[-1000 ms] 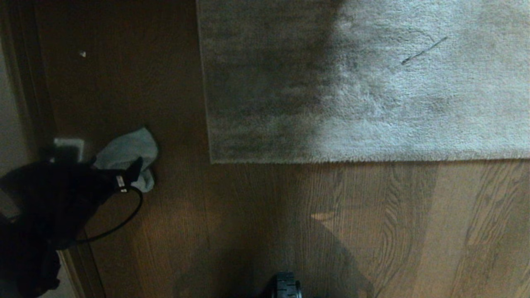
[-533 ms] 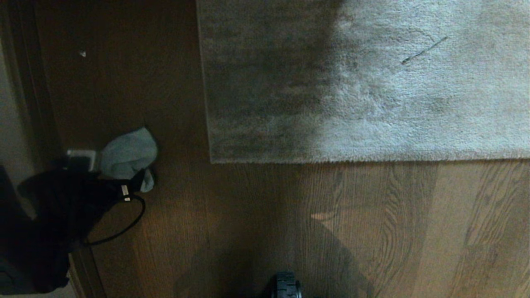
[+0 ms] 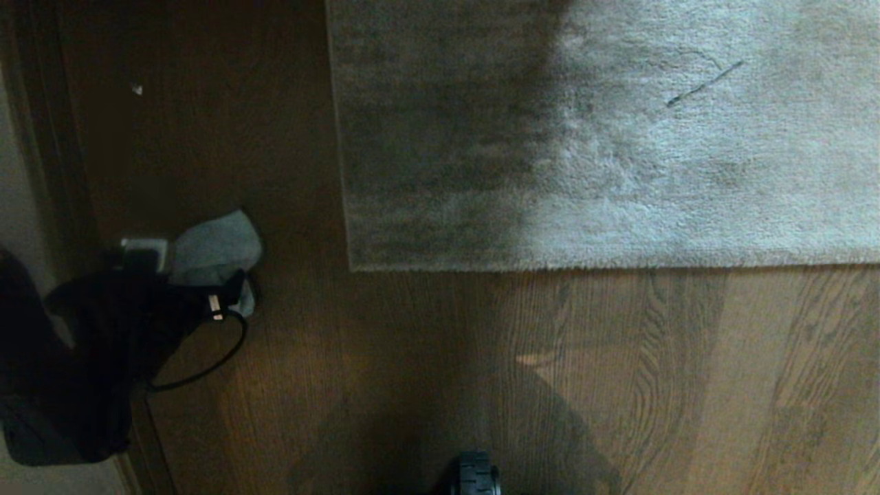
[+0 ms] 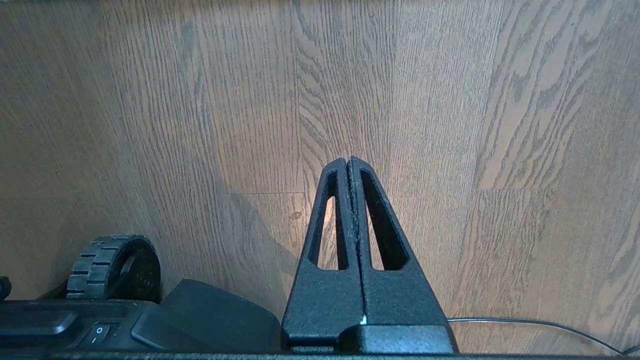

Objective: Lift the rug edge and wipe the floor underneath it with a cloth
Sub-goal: Pick up the rag

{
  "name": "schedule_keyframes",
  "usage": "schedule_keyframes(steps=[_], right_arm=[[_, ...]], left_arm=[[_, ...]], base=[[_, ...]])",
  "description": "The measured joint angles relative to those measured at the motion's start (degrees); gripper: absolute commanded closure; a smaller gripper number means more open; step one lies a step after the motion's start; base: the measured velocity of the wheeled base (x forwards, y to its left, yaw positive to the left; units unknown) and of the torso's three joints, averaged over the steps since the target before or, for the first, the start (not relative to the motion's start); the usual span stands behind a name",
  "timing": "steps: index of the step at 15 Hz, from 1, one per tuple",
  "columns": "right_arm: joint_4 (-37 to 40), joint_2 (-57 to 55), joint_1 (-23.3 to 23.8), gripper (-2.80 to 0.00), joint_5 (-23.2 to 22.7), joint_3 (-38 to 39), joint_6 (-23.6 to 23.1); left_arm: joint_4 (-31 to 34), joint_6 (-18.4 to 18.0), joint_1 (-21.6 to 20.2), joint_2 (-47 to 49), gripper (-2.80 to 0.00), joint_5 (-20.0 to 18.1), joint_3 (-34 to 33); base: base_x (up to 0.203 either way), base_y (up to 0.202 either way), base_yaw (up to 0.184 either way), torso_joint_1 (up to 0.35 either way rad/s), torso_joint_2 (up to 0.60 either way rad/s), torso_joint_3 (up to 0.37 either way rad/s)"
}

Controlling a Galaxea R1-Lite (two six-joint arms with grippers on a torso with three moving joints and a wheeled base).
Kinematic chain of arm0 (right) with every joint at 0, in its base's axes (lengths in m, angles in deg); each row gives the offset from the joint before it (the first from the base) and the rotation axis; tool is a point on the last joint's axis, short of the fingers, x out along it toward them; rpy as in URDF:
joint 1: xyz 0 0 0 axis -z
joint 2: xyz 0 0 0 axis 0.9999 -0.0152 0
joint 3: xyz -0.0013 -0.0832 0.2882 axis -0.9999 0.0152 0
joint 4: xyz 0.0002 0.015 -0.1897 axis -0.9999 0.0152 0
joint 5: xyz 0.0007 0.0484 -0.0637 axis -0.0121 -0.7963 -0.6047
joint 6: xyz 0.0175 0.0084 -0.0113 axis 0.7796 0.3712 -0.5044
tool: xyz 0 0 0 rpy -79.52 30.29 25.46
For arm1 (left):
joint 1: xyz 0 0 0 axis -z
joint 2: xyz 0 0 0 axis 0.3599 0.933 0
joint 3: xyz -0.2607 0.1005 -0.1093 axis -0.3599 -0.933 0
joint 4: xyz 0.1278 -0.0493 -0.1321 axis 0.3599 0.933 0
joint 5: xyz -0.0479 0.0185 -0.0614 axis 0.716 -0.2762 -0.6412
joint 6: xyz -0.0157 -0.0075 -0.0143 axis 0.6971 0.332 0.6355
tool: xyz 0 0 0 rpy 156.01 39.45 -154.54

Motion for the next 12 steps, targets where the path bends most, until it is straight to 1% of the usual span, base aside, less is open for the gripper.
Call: schedule_keyframes(steps=[4, 9, 10, 12], right_arm=[[0.0, 0.0, 0.0, 0.00, 0.0, 0.0, 0.0], [0.0, 0.0, 0.0, 0.00, 0.0, 0.0, 0.0], [0.0, 0.0, 0.0, 0.00, 0.0, 0.0, 0.0], [0.0, 0.0, 0.0, 0.00, 0.0, 0.0, 0.0]], left_arm=[[0.0, 0.0, 0.1, 0.0, -2.80, 0.0, 2.4], [0.0, -0.1, 0.7, -0.7, -2.80, 0.0, 2.1], [0.0, -0.4, 0.9, -0.8, 0.00, 0.0, 2.0], [0.0, -1.7, 1.1, -1.1, 0.00, 0.1, 1.9]], base=[[0.000, 0.000, 0.000, 0.000, 0.00, 0.000], [0.000, 0.000, 0.000, 0.000, 0.00, 0.000], [0.000, 0.000, 0.000, 0.000, 0.00, 0.000], [0.000, 0.000, 0.000, 0.000, 0.00, 0.000]])
